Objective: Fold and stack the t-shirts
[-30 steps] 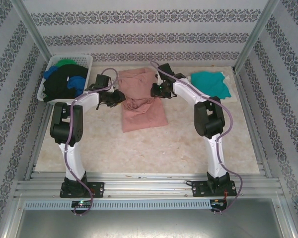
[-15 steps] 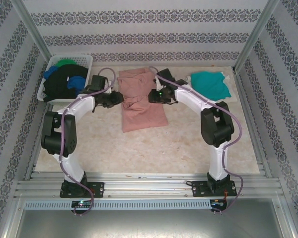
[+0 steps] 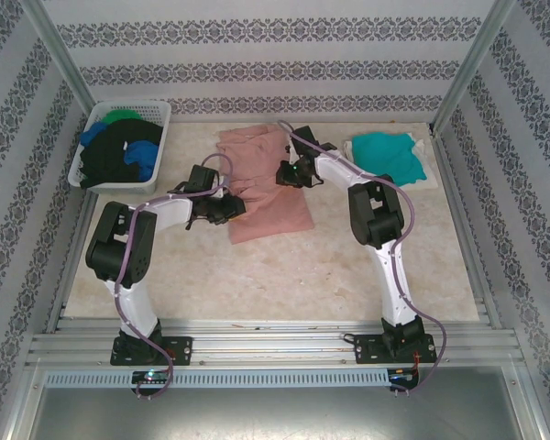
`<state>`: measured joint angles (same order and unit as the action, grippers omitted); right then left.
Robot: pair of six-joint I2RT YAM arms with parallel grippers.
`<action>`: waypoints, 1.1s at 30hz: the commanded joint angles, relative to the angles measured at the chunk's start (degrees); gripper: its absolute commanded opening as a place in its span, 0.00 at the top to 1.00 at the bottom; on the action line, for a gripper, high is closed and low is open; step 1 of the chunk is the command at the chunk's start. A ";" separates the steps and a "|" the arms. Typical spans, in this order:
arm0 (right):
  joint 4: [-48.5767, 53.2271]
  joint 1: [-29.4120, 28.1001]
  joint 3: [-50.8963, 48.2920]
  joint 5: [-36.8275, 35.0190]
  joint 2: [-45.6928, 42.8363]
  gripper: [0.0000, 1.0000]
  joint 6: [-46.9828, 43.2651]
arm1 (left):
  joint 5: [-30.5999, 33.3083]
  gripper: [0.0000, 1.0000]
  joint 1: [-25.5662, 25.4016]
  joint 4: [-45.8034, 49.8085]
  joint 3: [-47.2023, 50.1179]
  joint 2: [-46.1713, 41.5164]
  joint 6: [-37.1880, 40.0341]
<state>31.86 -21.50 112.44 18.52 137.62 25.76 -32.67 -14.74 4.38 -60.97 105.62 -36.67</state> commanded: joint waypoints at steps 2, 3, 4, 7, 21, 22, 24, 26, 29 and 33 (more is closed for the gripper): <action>0.26 0.23 -1.22 -1.48 -3.81 0.74 1.48 | 1.13 0.72 -1.14 0.12 -4.14 1.47 2.39; -0.24 0.12 -1.98 -1.26 -4.74 0.73 1.41 | 1.37 0.72 -1.01 2.17 -6.52 3.32 3.48; -0.59 0.01 -2.85 -0.90 -5.50 0.73 1.25 | 1.63 0.72 -1.05 3.53 -8.60 4.79 4.29; -1.73 -0.29 -5.63 -0.49 -8.08 0.73 1.18 | 2.37 0.72 -0.59 7.21 -14.95 8.92 6.38; -8.64 -4.82 -21.31 0.28 -16.15 0.69 0.46 | 9.64 0.75 3.50 19.27 -34.97 20.01 13.25; -8.12 -4.87 -19.91 0.86 -14.89 0.69 0.47 | 9.78 0.76 3.65 19.43 -34.98 19.25 13.35; -7.91 -4.79 -16.82 1.89 -12.18 0.69 0.70 | 10.77 0.76 3.67 19.38 -33.35 15.82 13.57; -6.22 -4.62 -13.17 1.92 -9.52 0.69 0.41 | 11.33 0.76 3.66 17.91 -29.25 11.17 13.48; -3.53 -3.75 -8.25 0.58 -5.74 0.70 1.14 | 12.38 0.75 2.90 15.09 -21.96 3.57 12.97; -2.15 -2.12 -4.17 -0.79 -2.38 0.70 3.06 | 12.62 0.73 -0.41 12.13 -14.43 -1.86 12.01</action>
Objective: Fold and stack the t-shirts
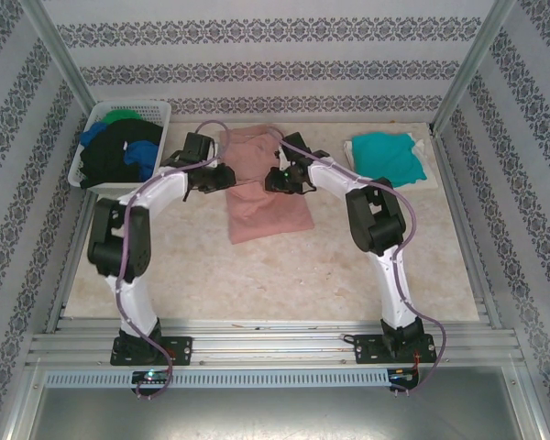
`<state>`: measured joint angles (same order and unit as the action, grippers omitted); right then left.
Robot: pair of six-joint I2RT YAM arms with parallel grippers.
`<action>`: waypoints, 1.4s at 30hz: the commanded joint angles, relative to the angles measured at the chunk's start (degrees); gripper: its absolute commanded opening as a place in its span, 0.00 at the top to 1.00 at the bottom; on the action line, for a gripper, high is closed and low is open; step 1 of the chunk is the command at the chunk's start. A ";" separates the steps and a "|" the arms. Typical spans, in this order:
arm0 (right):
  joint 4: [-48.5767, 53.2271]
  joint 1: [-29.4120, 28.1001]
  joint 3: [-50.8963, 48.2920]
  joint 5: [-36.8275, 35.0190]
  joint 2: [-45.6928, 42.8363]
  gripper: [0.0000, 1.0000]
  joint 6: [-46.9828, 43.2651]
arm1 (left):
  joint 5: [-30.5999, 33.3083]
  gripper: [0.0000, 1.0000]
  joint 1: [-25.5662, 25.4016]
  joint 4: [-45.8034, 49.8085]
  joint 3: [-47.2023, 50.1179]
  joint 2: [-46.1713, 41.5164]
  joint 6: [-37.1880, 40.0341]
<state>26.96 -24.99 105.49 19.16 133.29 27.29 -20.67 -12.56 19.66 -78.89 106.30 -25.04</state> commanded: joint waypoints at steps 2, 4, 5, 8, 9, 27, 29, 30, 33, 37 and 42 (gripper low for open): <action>3.00 2.02 4.50 -1.34 3.26 0.70 1.97 | -1.62 0.72 -4.53 -5.98 6.08 -2.50 -0.50; 2.54 2.78 5.78 -0.76 3.89 0.70 2.71 | -4.15 0.72 -6.28 -9.05 7.66 -0.71 -0.90; 2.19 3.07 6.22 -0.35 3.90 0.70 3.06 | -4.55 0.72 -6.80 -9.34 7.78 0.49 -0.68; 1.82 3.59 7.47 -0.36 3.75 0.70 3.16 | -5.77 0.73 -6.70 -9.99 8.43 4.92 1.39; 1.93 3.77 7.68 -0.52 3.65 0.70 3.06 | -5.65 0.72 -5.83 -9.94 8.75 6.20 1.95; -5.55 -1.67 -11.85 -5.41 -10.93 0.70 2.77 | -1.01 0.72 -0.20 -2.16 1.38 8.48 2.80; -6.69 -3.92 -11.17 -4.71 -9.24 0.70 3.84 | -0.34 0.72 -0.22 -1.30 -1.80 10.17 3.30; -6.72 -4.96 -9.84 -3.77 -7.73 0.70 4.00 | 0.03 0.72 -0.14 -1.16 -3.39 11.19 3.57; -6.29 -6.10 -4.36 -1.29 -2.66 0.71 5.50 | 0.73 0.72 0.57 0.95 -8.29 15.38 4.08; -5.16 -4.99 0.74 -1.78 2.07 0.71 6.91 | 2.10 0.73 2.67 0.50 -9.86 18.12 3.70; -3.33 -1.99 2.65 -2.75 3.60 0.71 7.47 | 3.07 0.73 3.89 0.35 -10.19 18.22 4.45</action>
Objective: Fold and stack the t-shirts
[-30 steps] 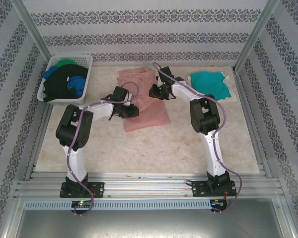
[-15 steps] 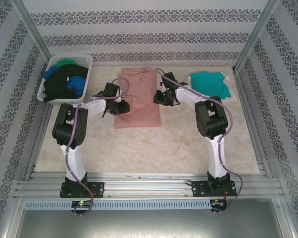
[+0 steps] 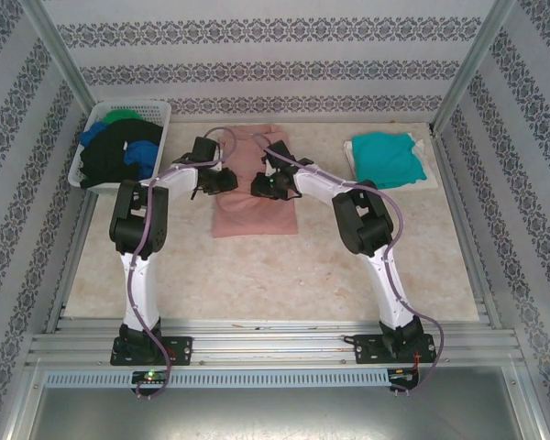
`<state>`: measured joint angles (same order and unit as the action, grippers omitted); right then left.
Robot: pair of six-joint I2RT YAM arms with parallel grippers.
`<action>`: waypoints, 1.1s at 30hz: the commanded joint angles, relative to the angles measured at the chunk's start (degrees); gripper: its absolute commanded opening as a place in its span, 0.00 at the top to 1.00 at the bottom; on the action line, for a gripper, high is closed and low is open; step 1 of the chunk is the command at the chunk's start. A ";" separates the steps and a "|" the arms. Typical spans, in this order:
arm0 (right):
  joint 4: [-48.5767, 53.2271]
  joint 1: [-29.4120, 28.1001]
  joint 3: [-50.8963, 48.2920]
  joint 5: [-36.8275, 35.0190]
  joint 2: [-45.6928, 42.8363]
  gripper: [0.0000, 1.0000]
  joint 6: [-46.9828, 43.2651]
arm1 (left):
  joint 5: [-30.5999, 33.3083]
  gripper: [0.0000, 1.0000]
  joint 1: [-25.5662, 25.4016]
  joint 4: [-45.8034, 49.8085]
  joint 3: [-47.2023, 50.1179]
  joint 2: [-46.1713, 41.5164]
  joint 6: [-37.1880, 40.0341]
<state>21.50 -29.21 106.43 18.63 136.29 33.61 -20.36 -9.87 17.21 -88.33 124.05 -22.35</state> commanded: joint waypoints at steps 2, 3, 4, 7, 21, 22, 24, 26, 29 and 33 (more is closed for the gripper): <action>2.02 3.46 1.01 -1.47 0.01 0.70 1.30 | 3.37 0.73 1.28 3.15 -1.36 0.35 2.17; 1.85 3.95 0.33 -1.18 -0.63 0.70 1.32 | 3.61 0.73 1.34 3.54 -1.79 0.25 2.35; 1.64 4.32 -0.60 -0.99 -1.32 0.69 1.06 | 3.67 0.73 1.40 3.78 -2.29 0.06 2.55; 1.81 5.28 -2.83 -0.79 -3.93 0.63 0.18 | 3.97 0.73 1.42 4.18 -3.20 -1.56 2.96; -1.21 2.81 -30.32 -6.20 -22.90 0.55 -3.44 | 3.99 0.45 1.20 -2.29 24.59 -29.54 -1.82; -1.41 2.56 -32.03 -6.96 -23.54 0.54 -3.17 | 3.02 0.41 0.89 -3.96 28.25 -31.75 -3.54; -1.89 2.18 -34.31 -6.76 -24.42 0.54 -2.99 | 1.91 0.38 -0.13 -7.33 34.30 -34.71 -5.81; -1.56 1.60 -35.73 -7.74 -25.04 0.52 -3.44 | 0.29 0.37 -1.40 -9.34 37.81 -35.47 -7.34; -0.62 0.77 -36.04 -7.67 -25.02 0.50 -3.89 | -3.62 0.37 -1.82 -13.17 40.94 -33.48 -10.49; 0.80 0.04 -37.26 -10.03 -26.08 0.49 -4.11 | -5.21 0.37 -3.52 -16.53 43.13 -30.92 -12.81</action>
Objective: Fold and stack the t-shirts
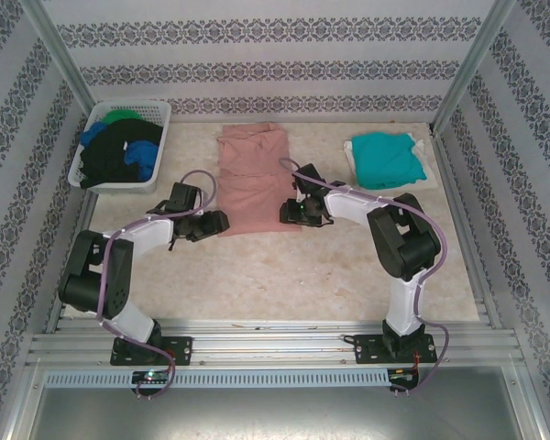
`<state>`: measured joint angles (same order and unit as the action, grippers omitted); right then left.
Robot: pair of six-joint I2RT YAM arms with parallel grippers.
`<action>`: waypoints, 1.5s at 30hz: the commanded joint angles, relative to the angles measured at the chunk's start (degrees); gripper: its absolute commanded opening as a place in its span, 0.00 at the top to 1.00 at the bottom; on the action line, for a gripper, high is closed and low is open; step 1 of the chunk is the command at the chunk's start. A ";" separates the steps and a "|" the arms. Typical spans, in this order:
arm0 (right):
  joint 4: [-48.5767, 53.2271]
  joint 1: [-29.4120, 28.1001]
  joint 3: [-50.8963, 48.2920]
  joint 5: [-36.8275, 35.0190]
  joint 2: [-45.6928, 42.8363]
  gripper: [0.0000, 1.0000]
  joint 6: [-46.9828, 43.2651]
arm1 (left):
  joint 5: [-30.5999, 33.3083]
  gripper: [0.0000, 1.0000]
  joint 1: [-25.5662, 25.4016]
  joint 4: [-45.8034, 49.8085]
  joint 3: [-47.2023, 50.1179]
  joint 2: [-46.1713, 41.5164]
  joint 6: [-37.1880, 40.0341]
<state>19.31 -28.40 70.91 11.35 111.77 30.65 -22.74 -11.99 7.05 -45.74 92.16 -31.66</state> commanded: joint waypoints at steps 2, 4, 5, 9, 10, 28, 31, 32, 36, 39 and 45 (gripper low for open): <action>3.26 -0.69 -3.02 -5.03 -2.62 0.48 -0.92 | -1.77 0.37 -2.11 -6.38 1.14 1.60 -3.92; 3.62 -0.67 -3.41 -5.75 -3.04 0.47 -1.06 | -0.75 0.38 -2.34 -6.63 1.62 2.25 -4.28; 3.69 -0.78 -3.33 -5.82 -3.05 0.47 -1.06 | -0.47 0.39 -2.58 -6.38 1.68 2.64 -4.40; 4.89 -1.50 -1.38 -5.79 -2.56 0.48 -1.42 | 2.28 0.43 -3.80 -2.78 -0.24 3.88 -3.24; 4.32 -1.52 -1.37 -5.38 -2.84 0.47 -1.40 | 2.12 0.43 -3.98 -2.97 -0.43 4.06 -3.49; 0.20 -3.49 -1.06 -0.67 0.82 0.63 2.29 | 0.03 0.92 -5.02 -5.27 -1.20 4.15 -4.60; 0.00 -3.56 -2.65 -1.40 -1.56 0.77 2.73 | -0.82 0.97 -4.97 -4.82 -0.48 1.83 -4.56; 0.18 -3.63 -3.00 -1.21 -2.17 0.82 1.90 | -1.14 0.99 -4.98 -4.78 0.09 0.78 -4.51; 2.16 -3.35 -5.02 -3.13 -4.21 0.98 -0.27 | -1.76 1.00 -5.53 -3.45 2.03 -1.43 -2.30; 0.91 -3.06 -9.43 -2.56 -7.86 1.00 0.78 | -3.68 1.00 -5.66 -2.88 4.88 -2.57 -2.05; 1.71 -3.11 -18.93 -3.64 -18.98 1.00 2.64 | -1.49 1.00 -6.24 1.81 12.39 -14.08 -3.36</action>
<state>19.62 -31.64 55.13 8.45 98.19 31.81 -24.67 -17.39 4.69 -35.35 84.38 -35.18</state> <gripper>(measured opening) 0.064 0.047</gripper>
